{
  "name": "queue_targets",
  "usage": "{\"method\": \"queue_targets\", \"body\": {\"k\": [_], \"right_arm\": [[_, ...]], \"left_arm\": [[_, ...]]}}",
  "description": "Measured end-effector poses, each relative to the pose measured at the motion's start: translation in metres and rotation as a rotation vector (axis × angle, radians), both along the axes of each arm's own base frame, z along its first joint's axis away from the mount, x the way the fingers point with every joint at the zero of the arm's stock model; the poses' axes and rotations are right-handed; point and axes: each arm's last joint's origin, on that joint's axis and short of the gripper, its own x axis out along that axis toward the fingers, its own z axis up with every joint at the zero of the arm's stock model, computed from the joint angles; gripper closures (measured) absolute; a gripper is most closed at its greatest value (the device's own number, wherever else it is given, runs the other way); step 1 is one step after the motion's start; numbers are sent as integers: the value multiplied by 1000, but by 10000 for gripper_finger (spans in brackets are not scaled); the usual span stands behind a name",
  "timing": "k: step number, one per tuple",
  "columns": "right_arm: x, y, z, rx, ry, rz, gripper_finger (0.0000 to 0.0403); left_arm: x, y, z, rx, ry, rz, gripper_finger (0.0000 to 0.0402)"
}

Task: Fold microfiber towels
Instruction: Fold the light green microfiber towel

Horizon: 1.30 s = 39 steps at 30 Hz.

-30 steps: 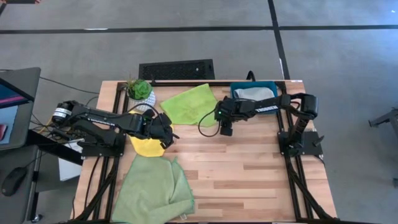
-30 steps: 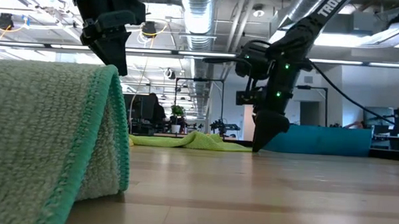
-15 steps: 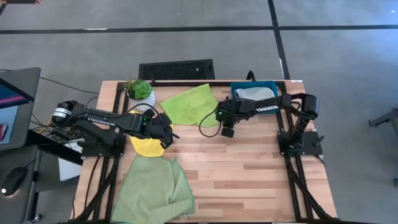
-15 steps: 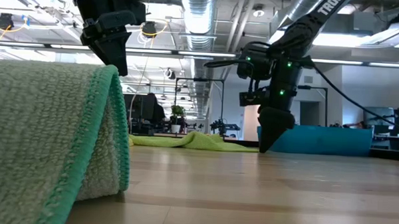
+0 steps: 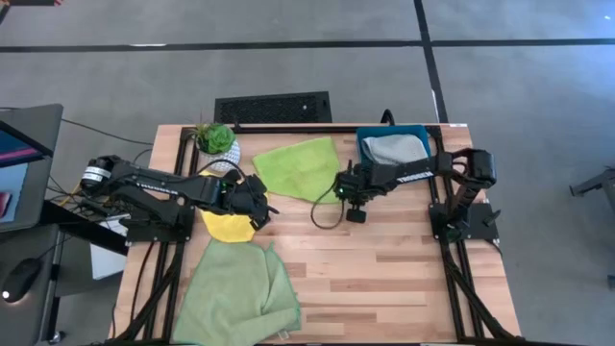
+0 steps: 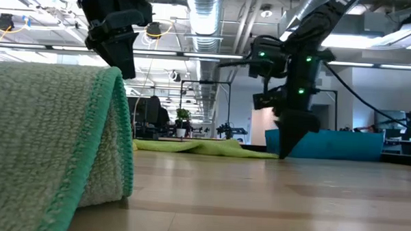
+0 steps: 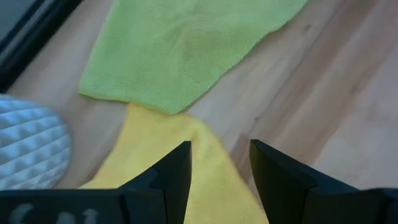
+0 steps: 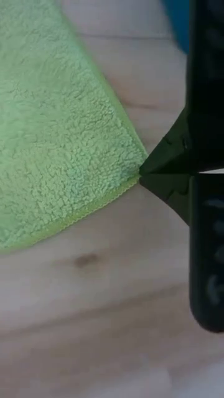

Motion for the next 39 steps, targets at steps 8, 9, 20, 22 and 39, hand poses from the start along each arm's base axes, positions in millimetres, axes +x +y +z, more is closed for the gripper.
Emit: {"method": "queue_targets", "body": {"k": [8, 9, 20, 22, 39], "right_arm": [[-11, 26, 51, -68, -165, -37, 396], [-13, 28, 58, -80, -196, -45, 396], [-30, 35, 127, -174, -589, -138, 401], [-29, 33, 133, -175, -650, -150, 401], [-33, 36, 126, -148, -578, -179, 402]], "left_arm": [[10, -3, -21, -11, -110, -120, 247], [11, -3, -23, -3, -125, -136, 247], [27, -4, -42, 166, -340, -299, 247], [32, -4, -47, 212, -356, -336, 247], [54, 36, -75, 255, -375, -83, 247]]}}
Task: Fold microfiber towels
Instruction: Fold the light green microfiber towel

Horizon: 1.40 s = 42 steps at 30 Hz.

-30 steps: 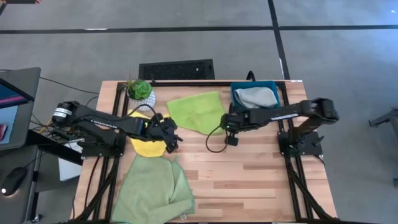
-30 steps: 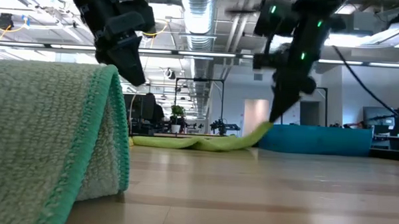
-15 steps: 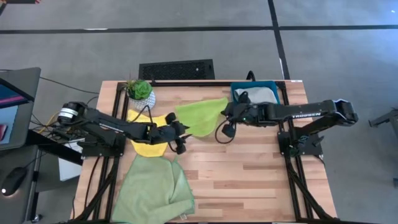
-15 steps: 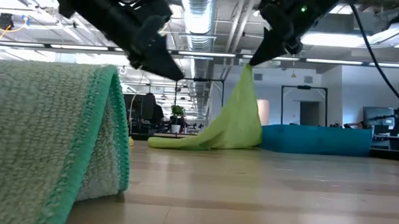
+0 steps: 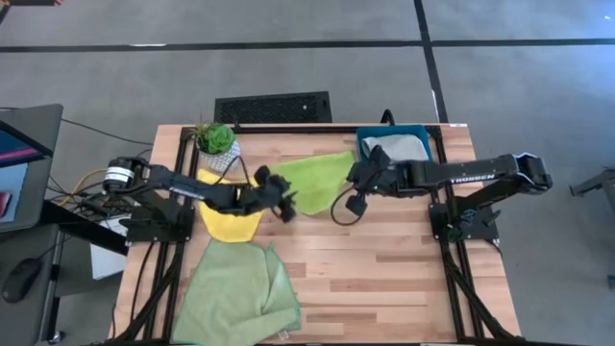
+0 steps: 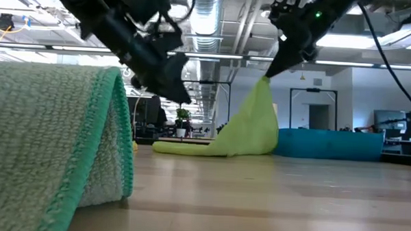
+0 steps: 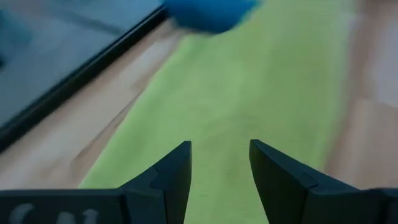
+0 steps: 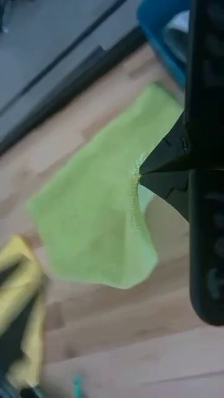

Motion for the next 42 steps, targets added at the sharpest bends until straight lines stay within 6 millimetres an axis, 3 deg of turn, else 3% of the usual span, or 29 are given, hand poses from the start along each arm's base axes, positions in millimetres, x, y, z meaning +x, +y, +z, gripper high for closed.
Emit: {"method": "queue_targets", "body": {"k": [8, 12, 21, 30, 42], "right_arm": [[-4, 19, -3, 42, 29, 20, 400], [-4, 25, -3, 42, 29, 42, 399], [-4, 24, -3, 40, 26, 37, 398], [-4, 24, -3, 40, 25, 38, 398], [-4, 24, -3, 40, 25, 38, 398]], "left_arm": [[-21, 74, -11, -325, -26, 253, 247], [-34, 97, -16, -464, -17, 324, 247], [-46, 111, -21, -521, 7, 425, 247], [-33, 117, -51, -549, 14, 413, 247], [-30, 125, -52, -510, -42, 440, 247]]}}
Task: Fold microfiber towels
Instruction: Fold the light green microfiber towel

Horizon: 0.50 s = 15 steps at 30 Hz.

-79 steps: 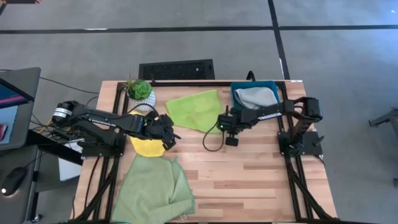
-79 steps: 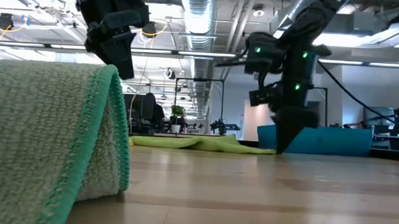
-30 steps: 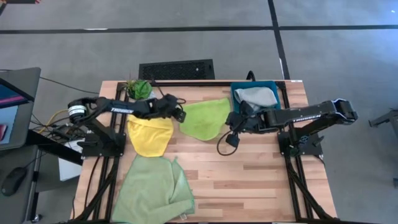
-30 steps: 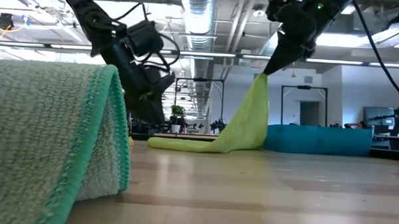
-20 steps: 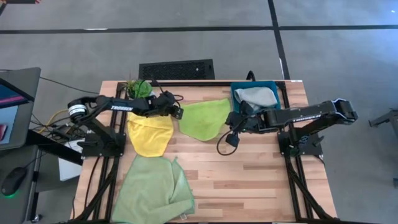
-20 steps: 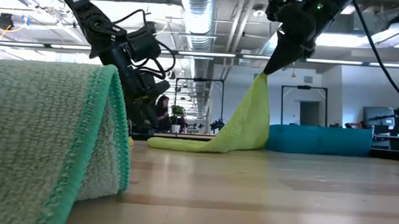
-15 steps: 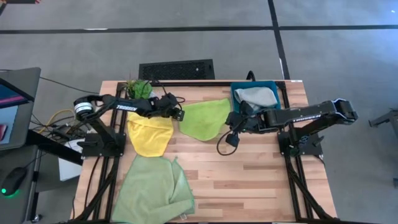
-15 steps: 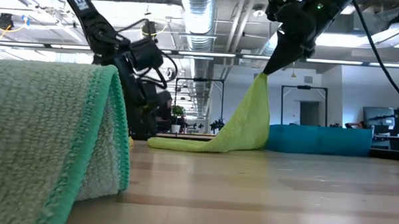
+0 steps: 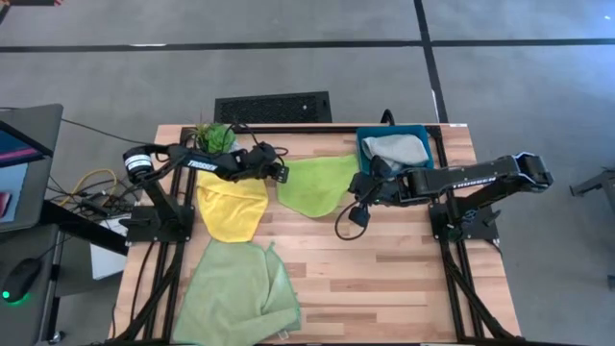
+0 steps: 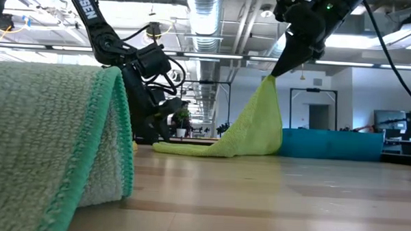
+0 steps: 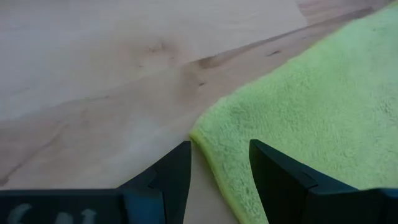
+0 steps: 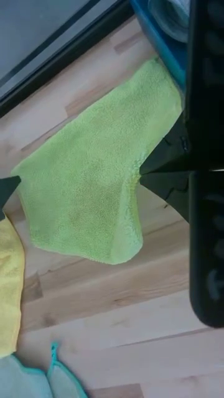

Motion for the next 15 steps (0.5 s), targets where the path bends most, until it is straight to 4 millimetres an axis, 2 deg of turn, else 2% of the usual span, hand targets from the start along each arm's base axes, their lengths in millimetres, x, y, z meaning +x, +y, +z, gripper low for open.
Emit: {"method": "queue_targets", "body": {"k": [5, 10, 15], "right_arm": [[0, 0, 0, 0, 0, 0, 398], [0, 0, 0, 0, 0, 0, 398], [0, 0, 0, 0, 0, 0, 398]], "left_arm": [[2, 0, 2, 12, -22, -12, 247], [4, -1, -10, 0, 16, -6, 247], [5, -2, -10, 19, 18, -20, 247]]}}
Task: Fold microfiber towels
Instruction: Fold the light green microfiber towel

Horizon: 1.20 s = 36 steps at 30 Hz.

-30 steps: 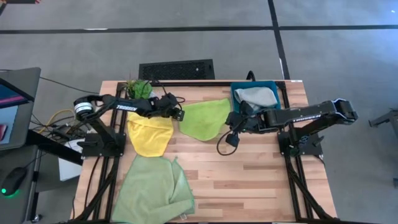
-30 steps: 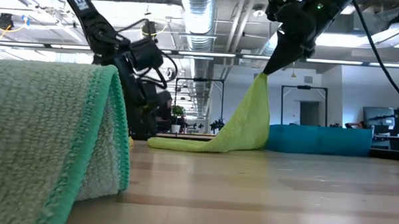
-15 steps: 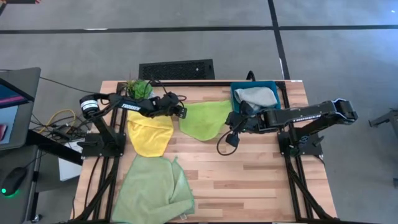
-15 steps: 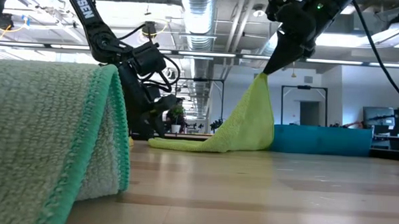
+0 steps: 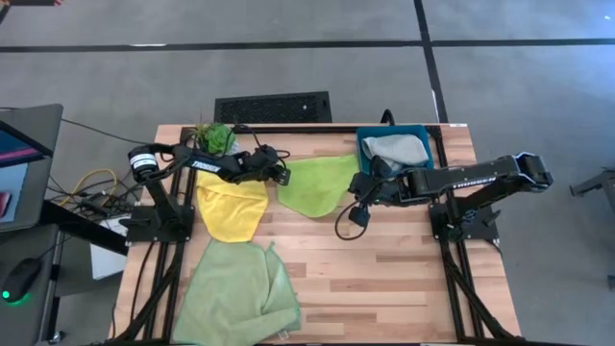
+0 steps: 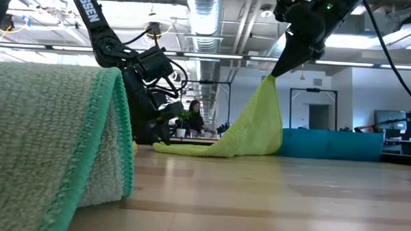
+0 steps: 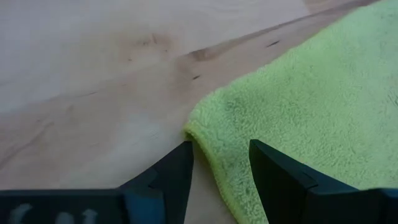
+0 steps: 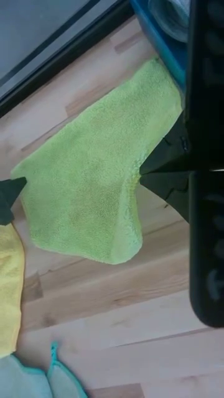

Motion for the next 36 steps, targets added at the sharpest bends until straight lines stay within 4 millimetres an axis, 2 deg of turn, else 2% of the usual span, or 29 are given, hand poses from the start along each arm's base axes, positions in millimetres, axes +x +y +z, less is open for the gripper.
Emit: {"method": "queue_targets", "body": {"k": [7, 10, 15, 18, 23, 27, 31, 36], "right_arm": [[0, 0, 0, 0, 0, 0, 398], [0, 0, 0, 0, 0, 0, 398], [0, 0, 0, -1, 0, 0, 398], [0, 0, 0, -8, 4, 1, 397], [-4, -2, 2, -42, 8, -34, 399], [-7, -2, 4, -44, 7, -35, 399], [-10, -2, 5, -46, 23, -31, 398], [-15, 3, 5, -50, 58, 0, 397]], "left_arm": [[6, 0, 6, 61, -49, -57, 260], [5, 1, 6, 87, -21, -52, 296], [4, 2, 6, 149, 23, -58, 386], [7, 3, 11, 185, -7, -78, 395], [7, 2, 34, 254, -70, -114, 400], [0, -1, 64, 328, -123, -132, 401], [-11, -6, 92, 382, -158, -141, 401], [-30, -16, 118, 389, -166, -142, 401]]}}
